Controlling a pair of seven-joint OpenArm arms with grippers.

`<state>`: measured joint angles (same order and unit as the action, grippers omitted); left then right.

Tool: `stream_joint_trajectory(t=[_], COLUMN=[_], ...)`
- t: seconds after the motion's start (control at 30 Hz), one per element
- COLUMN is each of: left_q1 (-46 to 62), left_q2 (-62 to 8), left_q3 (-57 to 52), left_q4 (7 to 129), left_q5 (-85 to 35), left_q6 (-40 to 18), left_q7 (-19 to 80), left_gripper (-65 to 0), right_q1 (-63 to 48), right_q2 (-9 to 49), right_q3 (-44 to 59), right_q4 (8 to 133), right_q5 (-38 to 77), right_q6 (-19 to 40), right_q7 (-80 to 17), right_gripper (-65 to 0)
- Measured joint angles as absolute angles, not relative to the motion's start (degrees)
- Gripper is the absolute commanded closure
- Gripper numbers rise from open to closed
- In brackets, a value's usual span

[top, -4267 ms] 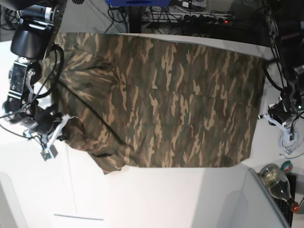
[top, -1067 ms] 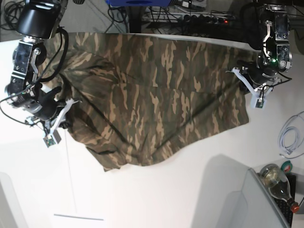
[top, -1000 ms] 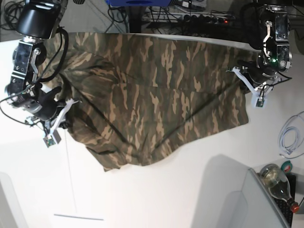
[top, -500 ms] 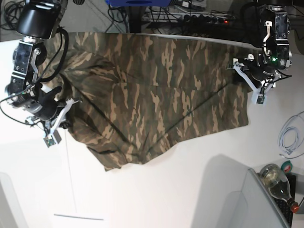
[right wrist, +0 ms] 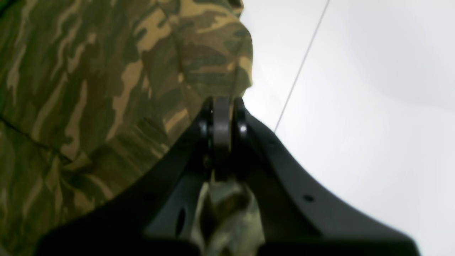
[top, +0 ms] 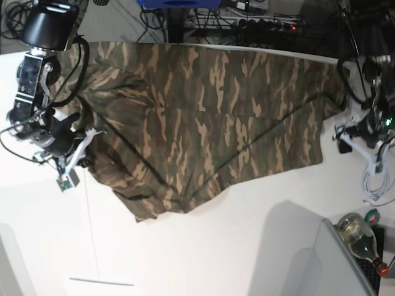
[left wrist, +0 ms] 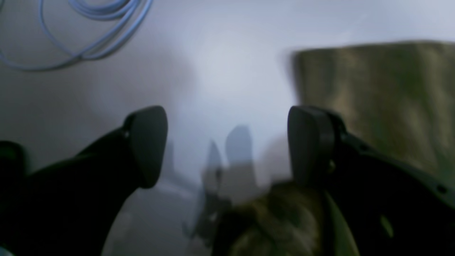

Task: Layout the t-shirt on the table in an organized manner, then fold the t-shirt properly
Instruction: 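Regrasp the side edge lower with the left gripper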

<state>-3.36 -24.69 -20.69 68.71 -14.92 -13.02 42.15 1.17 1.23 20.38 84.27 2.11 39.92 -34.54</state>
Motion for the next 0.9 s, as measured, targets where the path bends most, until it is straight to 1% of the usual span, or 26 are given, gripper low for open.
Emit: stream_joint_trajectory(t=[0.07,0.13,0.2,0.3,0.53,0.67,0.7,0.83,0.87,0.9], left_q1=[-8.7,-12.4,-14.6,-15.7,-16.3,-19.1,-20.0,-20.9,-20.9,-21.0], left_q2=[-25.0,-24.8,-24.7,-24.3,-21.4,-20.4,-20.3,-20.5,-20.5,-20.6], left_q3=[-18.2,-16.0,-13.5,-11.4,-11.0,-11.1,-11.0,-11.4,-11.2,-11.2], left_q4=[60.6,54.4,50.8,48.9,48.6,42.1,40.5,39.1,39.1,39.1], left_q5=[-15.0,-15.1,-15.6,-15.6,-15.4,-15.1,-15.2,-15.2,-15.2,-15.2], left_q6=[-13.4,-13.1,-13.4,-13.4,-13.4,-13.3,-13.3,-13.3,-13.3,-13.2], left_q7=[41.6,37.4,33.5,32.6,32.5,32.2,30.7,31.0,31.0,31.1], left_gripper=[-50.5,-50.5,-50.5,-50.5,-49.9,-49.5,-49.5,-48.9,-47.2,-42.8], right_q1=[1.2,1.2,1.1,1.1,1.1,1.1,1.1,1.1,1.1,1.1], right_q2=[1.2,1.3,1.3,1.2,1.3,1.3,1.3,1.4,1.4,1.4], right_q3=[20.4,20.4,20.4,20.4,20.4,20.4,20.3,20.4,20.4,20.3], right_q4=[84.3,84.3,84.3,84.3,84.3,84.2,84.2,84.2,84.2,84.2], right_q5=[2.2,1.9,1.9,1.9,1.9,2.0,1.9,2.0,2.1,2.1], right_q6=[39.9,39.9,39.9,39.9,39.9,39.9,39.9,39.9,39.9,39.9], right_q7=[-34.5,-34.5,-34.5,-34.5,-34.5,-34.5,-34.5,-34.5,-34.5,-34.5], right_gripper=[0.0,0.0,0.0,0.0,0.0,0.0,0.0,0.0,0.0,0.0])
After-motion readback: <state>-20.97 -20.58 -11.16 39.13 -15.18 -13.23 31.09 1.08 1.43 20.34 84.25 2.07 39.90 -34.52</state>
